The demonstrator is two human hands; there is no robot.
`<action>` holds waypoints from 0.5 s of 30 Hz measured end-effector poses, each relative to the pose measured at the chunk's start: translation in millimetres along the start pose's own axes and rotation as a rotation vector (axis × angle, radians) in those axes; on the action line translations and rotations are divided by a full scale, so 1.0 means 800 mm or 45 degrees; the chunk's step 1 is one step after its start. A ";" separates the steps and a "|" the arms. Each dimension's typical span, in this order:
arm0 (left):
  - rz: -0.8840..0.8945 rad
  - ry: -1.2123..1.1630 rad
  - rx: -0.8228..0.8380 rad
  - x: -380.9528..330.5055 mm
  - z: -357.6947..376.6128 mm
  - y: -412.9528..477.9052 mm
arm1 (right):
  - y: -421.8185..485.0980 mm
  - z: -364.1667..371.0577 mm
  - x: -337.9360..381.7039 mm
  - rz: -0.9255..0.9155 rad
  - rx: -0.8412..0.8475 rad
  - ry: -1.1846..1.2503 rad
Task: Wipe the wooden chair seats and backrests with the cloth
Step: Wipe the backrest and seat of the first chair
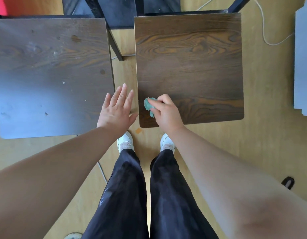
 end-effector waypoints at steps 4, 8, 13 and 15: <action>0.034 0.009 -0.014 -0.029 -0.012 0.003 | -0.045 -0.049 -0.047 0.164 -0.230 0.027; 0.089 -0.012 -0.023 -0.071 -0.022 0.007 | -0.105 -0.123 -0.124 0.373 -0.403 -0.007; 0.107 0.021 -0.058 -0.123 -0.032 0.016 | -0.160 -0.205 -0.224 0.679 -0.581 -0.051; 0.119 0.035 -0.065 -0.140 -0.035 0.020 | -0.170 -0.219 -0.250 0.751 -0.589 -0.056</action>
Point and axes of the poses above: each hand's wrist, its own y-axis towards the middle knuckle, its own z-axis out of the palm, x = y × z, the point moved 8 cm from there along y, towards the middle knuckle, and after that the axes turned 12 degrees about -z, right-handed, at the moved point
